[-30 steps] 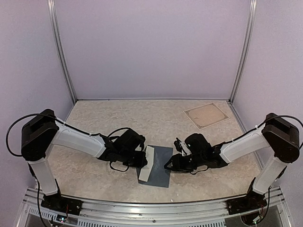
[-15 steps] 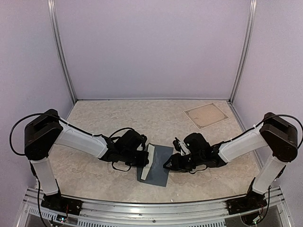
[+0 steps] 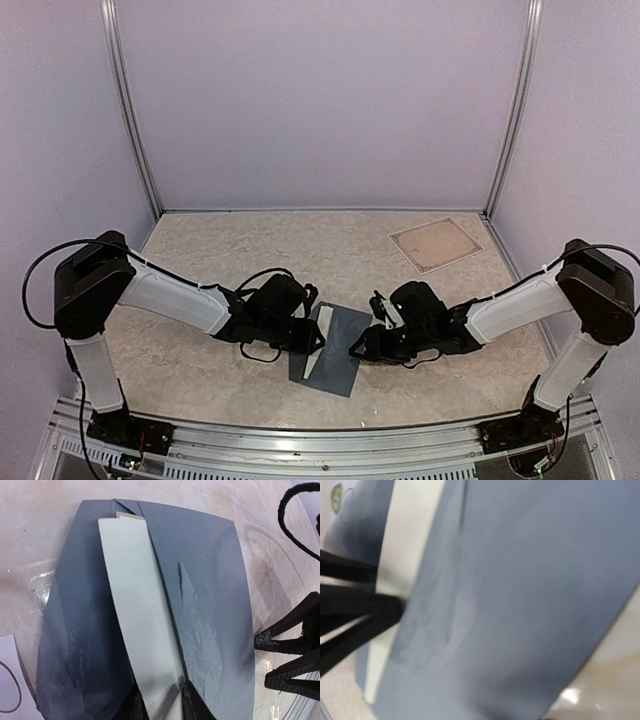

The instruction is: Place the letter into the envelope and seal it

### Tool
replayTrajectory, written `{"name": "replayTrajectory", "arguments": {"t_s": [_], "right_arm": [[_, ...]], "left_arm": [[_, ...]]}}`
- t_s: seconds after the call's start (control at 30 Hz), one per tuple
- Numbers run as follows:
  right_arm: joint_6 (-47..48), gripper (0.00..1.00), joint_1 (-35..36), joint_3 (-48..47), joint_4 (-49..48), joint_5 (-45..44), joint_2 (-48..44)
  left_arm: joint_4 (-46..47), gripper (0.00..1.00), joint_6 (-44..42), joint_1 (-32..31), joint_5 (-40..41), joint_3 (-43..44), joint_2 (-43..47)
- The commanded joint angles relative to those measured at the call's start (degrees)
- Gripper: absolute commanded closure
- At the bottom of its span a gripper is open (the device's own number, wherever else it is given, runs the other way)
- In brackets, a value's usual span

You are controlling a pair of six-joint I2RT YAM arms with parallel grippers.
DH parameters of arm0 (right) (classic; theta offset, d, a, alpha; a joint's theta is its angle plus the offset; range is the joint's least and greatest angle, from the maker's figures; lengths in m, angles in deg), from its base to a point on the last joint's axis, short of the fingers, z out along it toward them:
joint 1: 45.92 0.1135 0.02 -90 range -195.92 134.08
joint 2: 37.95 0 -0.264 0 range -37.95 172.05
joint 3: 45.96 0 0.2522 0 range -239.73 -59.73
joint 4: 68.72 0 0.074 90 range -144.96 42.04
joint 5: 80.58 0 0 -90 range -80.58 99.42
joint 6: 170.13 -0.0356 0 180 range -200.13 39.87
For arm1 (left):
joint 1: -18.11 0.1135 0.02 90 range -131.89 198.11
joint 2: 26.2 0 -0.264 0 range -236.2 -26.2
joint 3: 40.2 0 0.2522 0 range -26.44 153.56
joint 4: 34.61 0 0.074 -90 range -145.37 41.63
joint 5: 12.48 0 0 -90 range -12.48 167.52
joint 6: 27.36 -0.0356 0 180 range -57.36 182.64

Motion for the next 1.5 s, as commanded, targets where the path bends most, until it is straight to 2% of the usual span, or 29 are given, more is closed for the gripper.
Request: {"name": "replayTrajectory", "arguments": {"t_s": [0.0, 0.1, 0.3, 0.37, 0.5, 0.7, 0.93, 1.07, 1.13, 1.47], "right_arm": [[-0.71, 0.55, -0.11, 2.02, 7.00, -3.35, -2.87], [-0.56, 0.55, -0.09, 1.97, 8.08, -4.04, -4.23], [-0.46, 0.55, -0.08, 1.55, 8.30, -4.77, -3.77], [-0.43, 0.54, -0.02, 1.24, 7.78, -4.53, -2.77], [-0.48, 0.55, -0.06, 0.54, 6.33, -4.06, -0.52], [-0.02, 0.55, -0.07, -0.83, 6.19, -3.78, 1.75], [0.08, 0.55, -0.06, -1.30, 6.20, -3.76, 2.63], [0.23, 0.55, -0.07, -1.61, 6.15, -3.53, 3.14], [0.39, 0.55, -0.06, -1.86, 6.15, -3.54, 3.46], [0.69, 0.55, -0.08, -2.69, 6.29, -3.64, 4.51]], "left_arm": [[-8.01, 0.69, -2.98, -0.54, 2.44, 1.16, 2.98], [-10.40, 0.58, -4.05, -0.50, 4.40, 2.15, 3.93], [-11.48, 0.46, -5.30, -0.38, 6.12, 3.93, 3.30], [-10.67, 0.39, -5.34, -0.33, 6.04, 4.26, 3.07], [-8.50, 0.37, -5.49, 0.49, 4.63, 4.60, 2.29], [-6.26, 0.46, -5.55, 1.55, 1.56, 4.97, 0.18], [-5.59, 0.63, -5.83, 2.00, 0.63, 4.94, -1.40], [-5.12, 0.82, -6.16, 2.00, -0.36, 4.94, -1.77], [-5.09, 0.87, -6.26, 2.00, -0.93, 4.98, -2.19], [-5.11, 0.99, -6.18, 1.58, -3.64, 4.72, -3.83]]}}
